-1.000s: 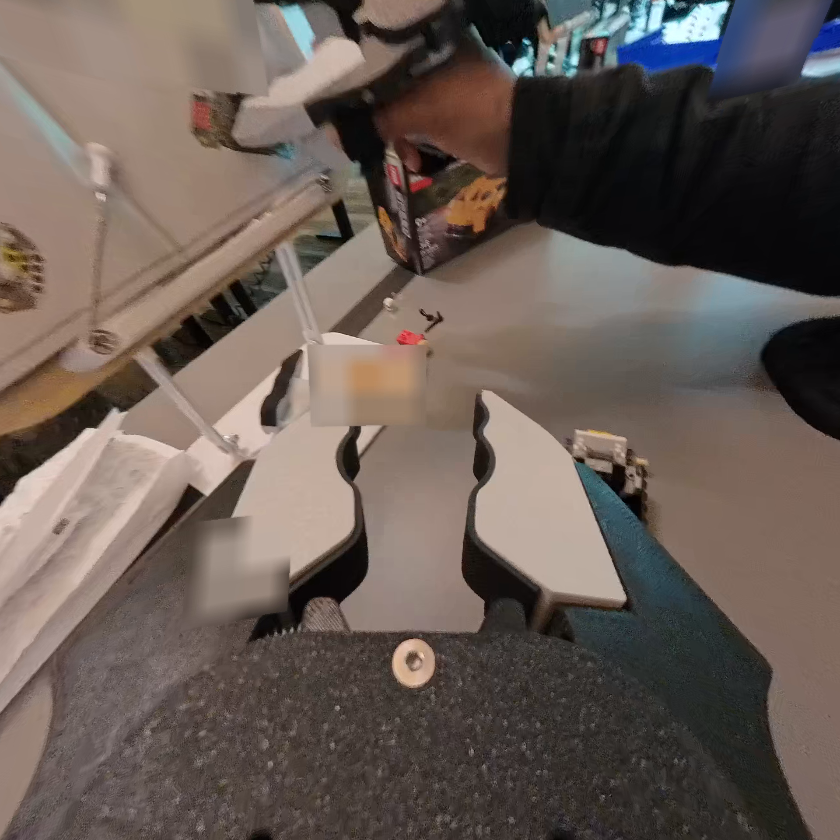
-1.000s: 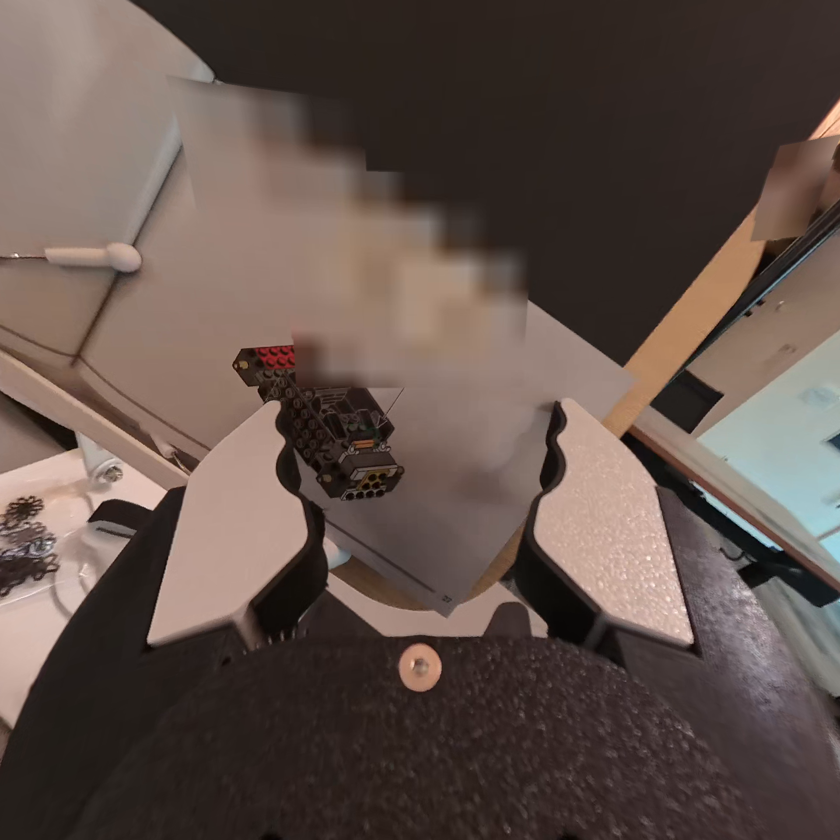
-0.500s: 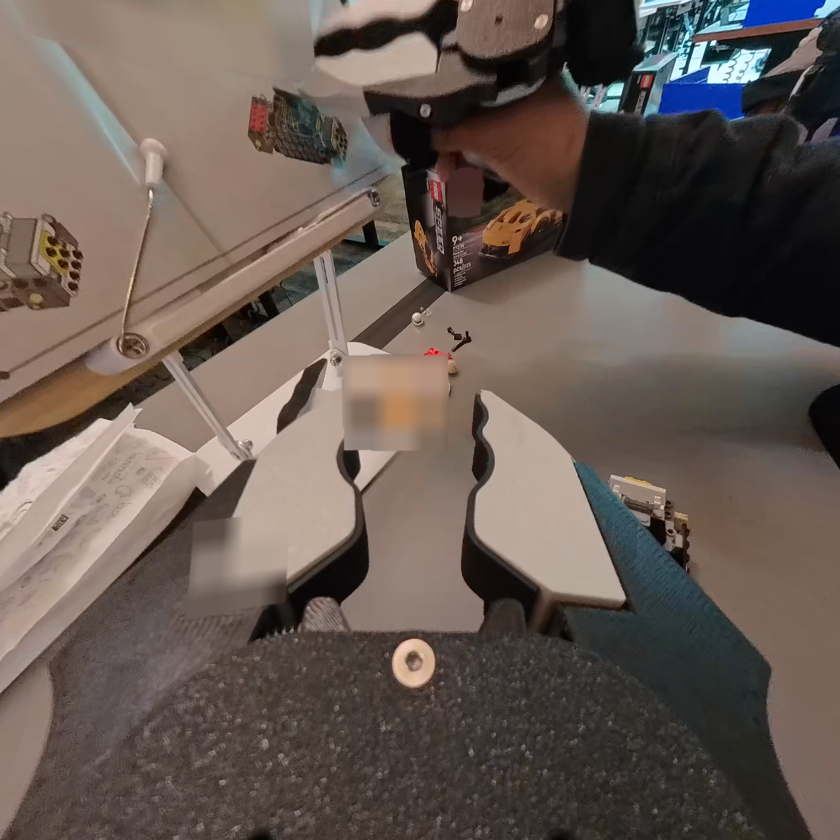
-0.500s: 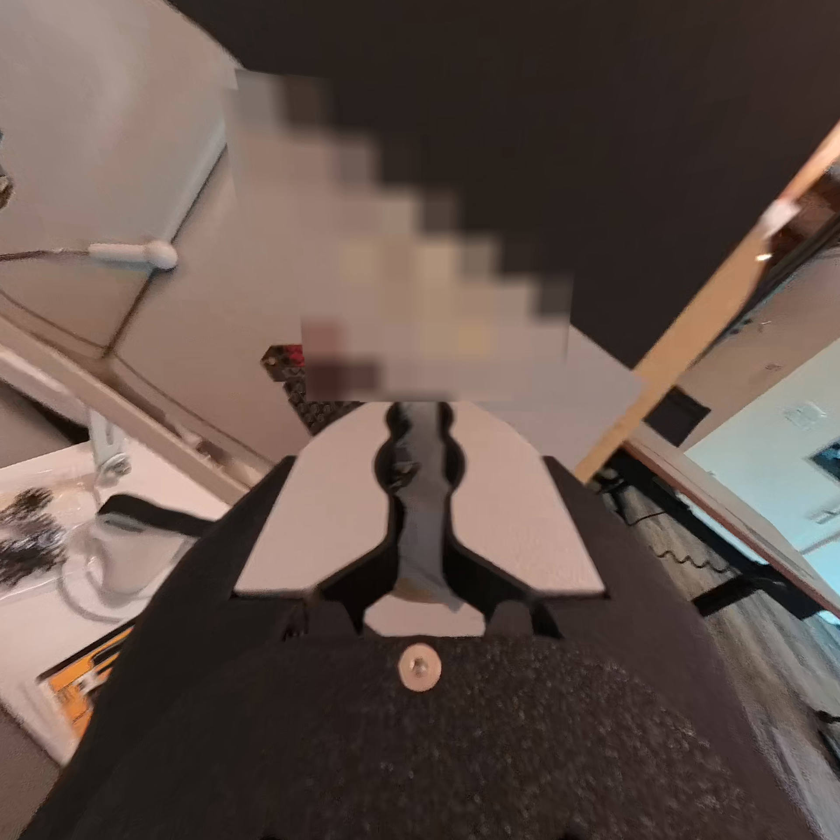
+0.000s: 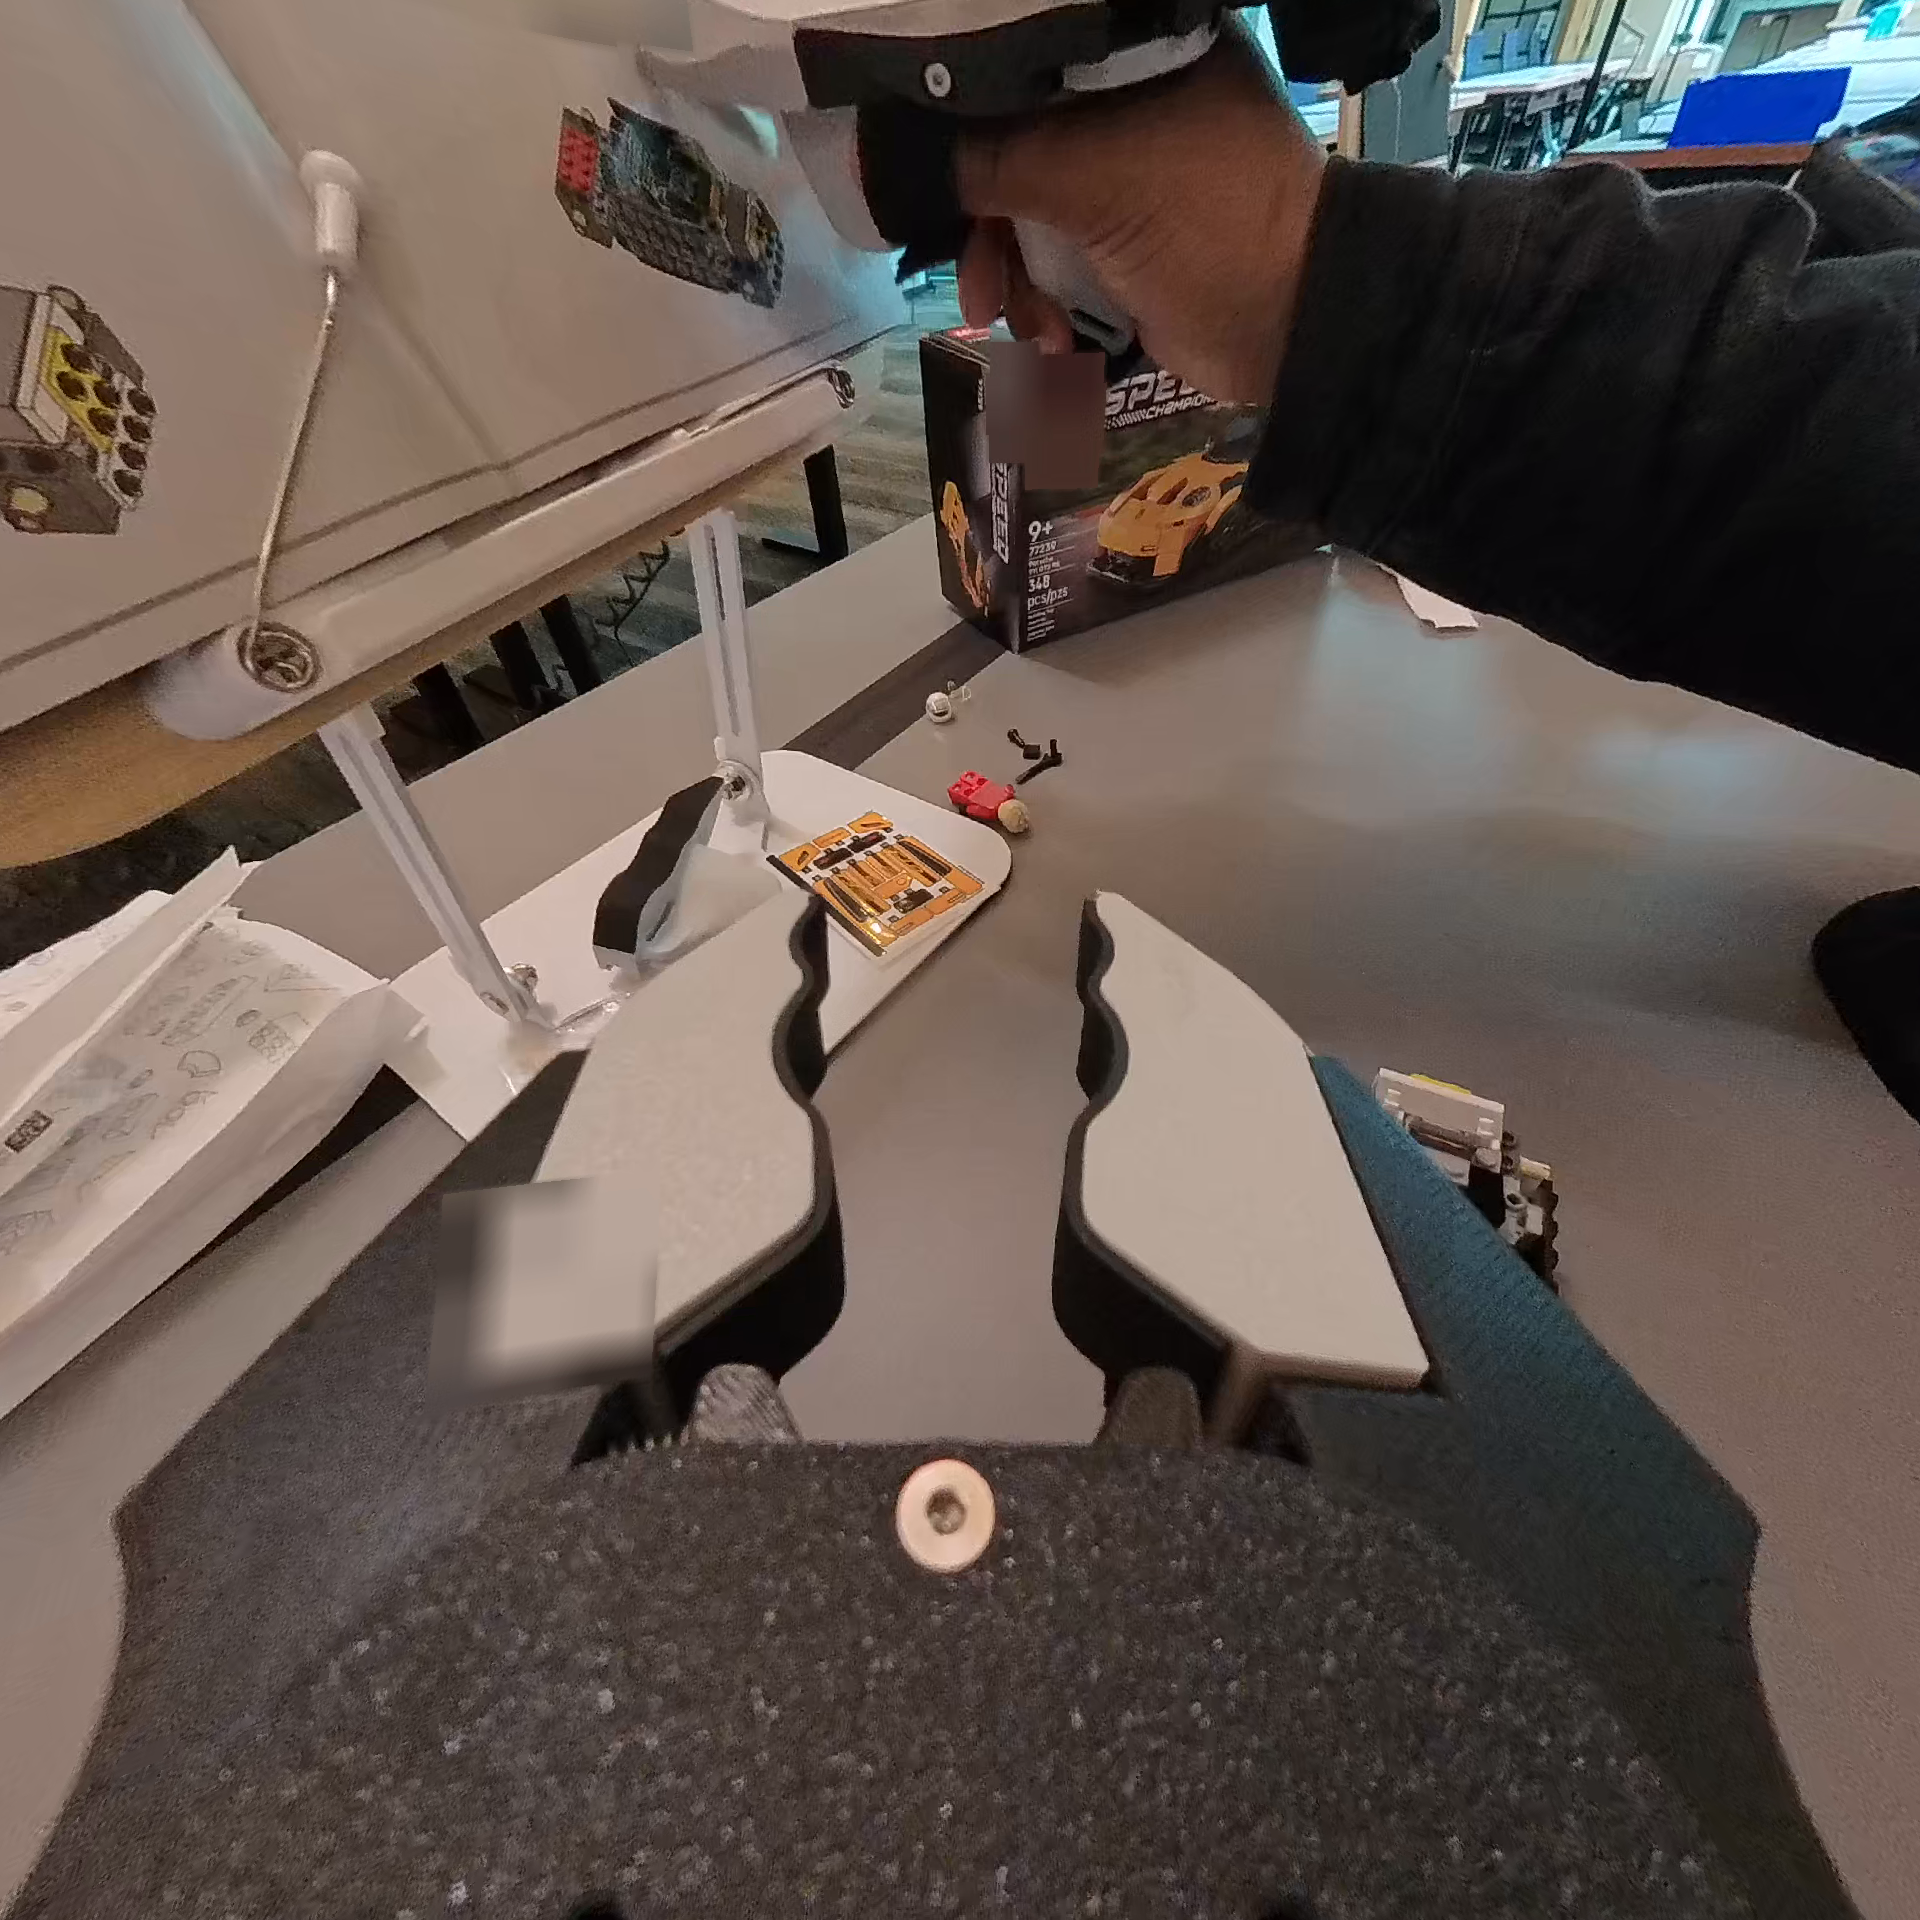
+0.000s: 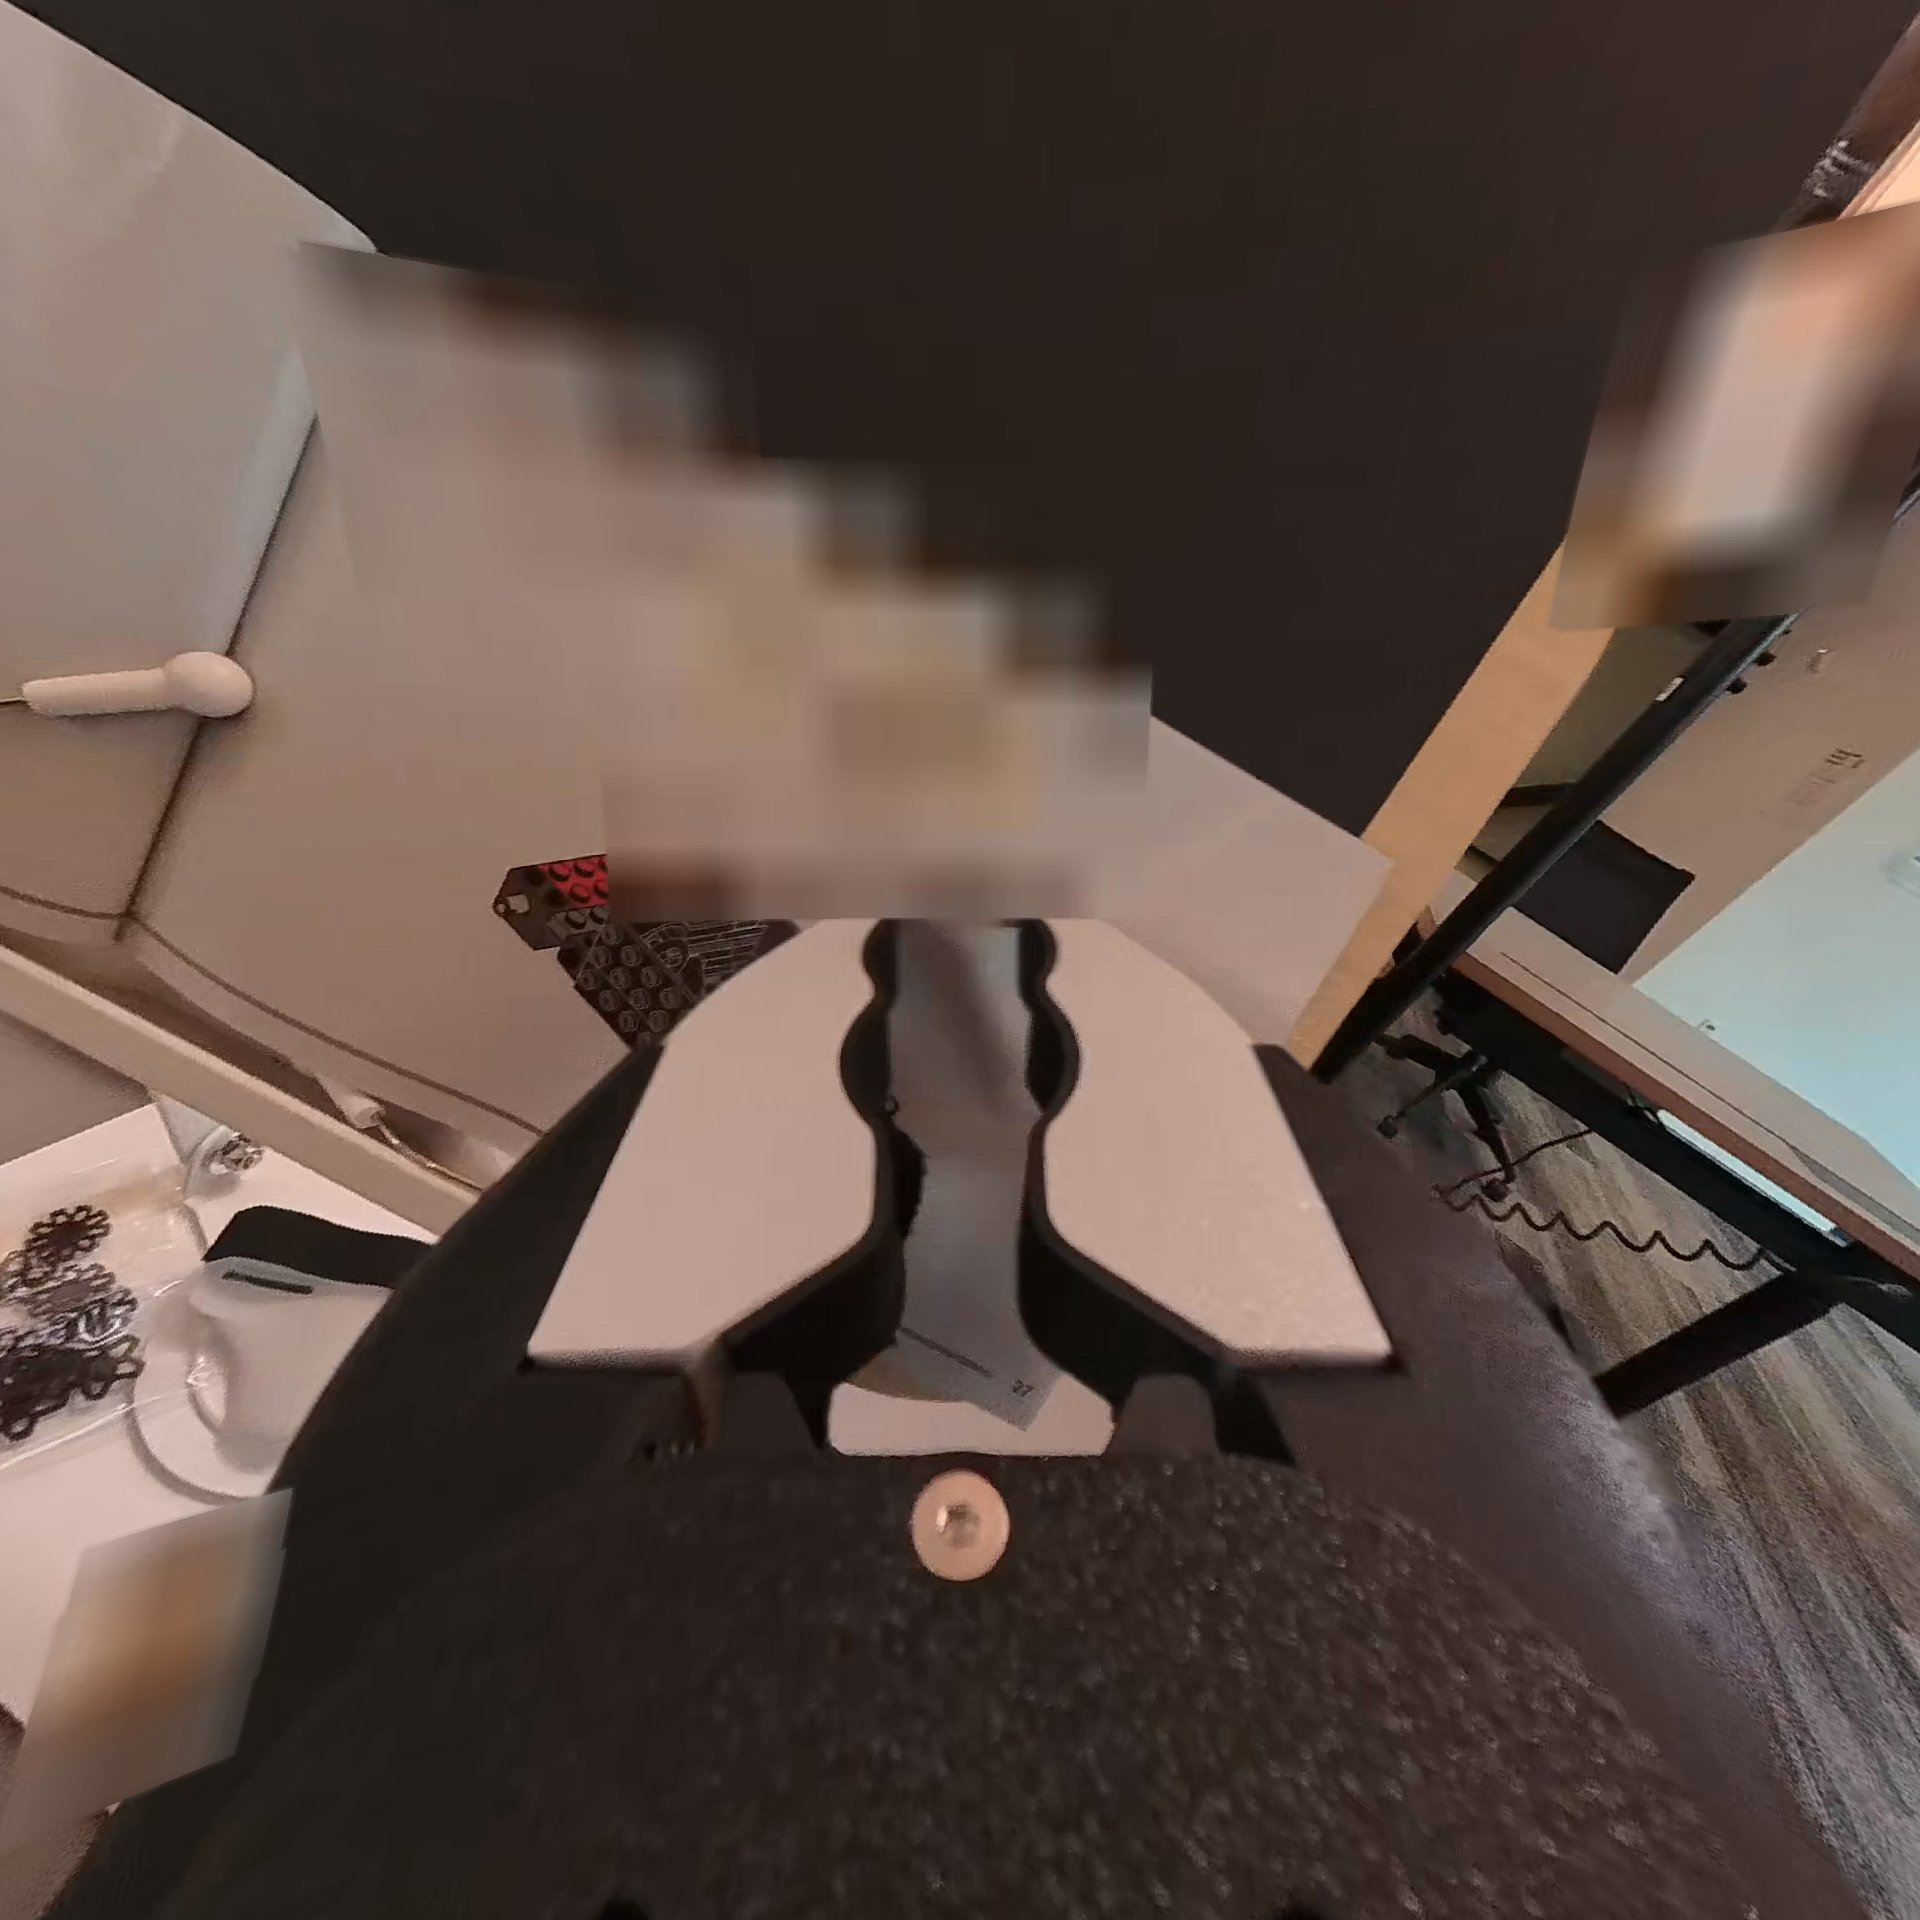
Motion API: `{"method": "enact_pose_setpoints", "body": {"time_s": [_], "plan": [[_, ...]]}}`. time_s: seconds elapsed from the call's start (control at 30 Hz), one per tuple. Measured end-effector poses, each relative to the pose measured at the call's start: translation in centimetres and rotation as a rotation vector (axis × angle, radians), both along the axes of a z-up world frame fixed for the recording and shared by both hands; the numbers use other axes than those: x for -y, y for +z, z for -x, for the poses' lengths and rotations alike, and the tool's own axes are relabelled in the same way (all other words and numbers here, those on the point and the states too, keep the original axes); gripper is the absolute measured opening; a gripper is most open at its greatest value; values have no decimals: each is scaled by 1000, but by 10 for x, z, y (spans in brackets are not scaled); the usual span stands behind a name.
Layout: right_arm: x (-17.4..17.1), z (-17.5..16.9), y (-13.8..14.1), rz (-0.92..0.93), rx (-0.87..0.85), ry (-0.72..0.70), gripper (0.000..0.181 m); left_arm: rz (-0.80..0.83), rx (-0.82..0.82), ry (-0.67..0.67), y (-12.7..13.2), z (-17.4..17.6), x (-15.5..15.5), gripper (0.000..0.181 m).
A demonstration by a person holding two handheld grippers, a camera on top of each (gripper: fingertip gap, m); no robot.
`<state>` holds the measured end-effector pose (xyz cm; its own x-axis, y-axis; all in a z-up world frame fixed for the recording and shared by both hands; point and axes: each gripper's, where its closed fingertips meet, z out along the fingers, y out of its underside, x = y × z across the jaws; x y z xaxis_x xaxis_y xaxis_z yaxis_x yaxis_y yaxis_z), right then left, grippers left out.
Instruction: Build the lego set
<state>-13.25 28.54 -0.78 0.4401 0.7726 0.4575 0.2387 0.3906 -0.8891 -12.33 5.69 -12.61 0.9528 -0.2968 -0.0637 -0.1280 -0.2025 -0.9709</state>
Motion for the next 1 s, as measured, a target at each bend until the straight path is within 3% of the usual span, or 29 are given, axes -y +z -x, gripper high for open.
{"method": "enact_pose_setpoints", "body": {"time_s": [0.07, 0.1, 0.2, 0.27, 0.37, 0.67, 0.83, 1.0], "plan": [[4, -1, -2, 9, 19, 21, 1, 4, -10, 2, -2, 0, 0, 46], [4, -3, 0, 2, 11, 11, 2, 8, -15, 5, -4, 0, 0, 45], [-4, -15, 23, -52, -71, -35, 50, 13, -15, 14, -6, 3, -1, 45], [-17, -15, 24, -19, -58, -61, 79, 16, -4, 14, -7, 3, -1, 45], [-21, -7, 15, 8, -28, -15, 72, 21, -5, 10, -9, 1, -2, 45], [-11, -7, 5, 37, -14, 30, 7, 35, -9, -1, -15, -2, -2, 44], [12, -13, 9, -40, -6, 46, 1, 19, -56, 41, -8, 7, -4, 45], [47, -18, 8, -52, 18, 127, 0, -18, -232, 138, 37, 31, -30, 46]]}}
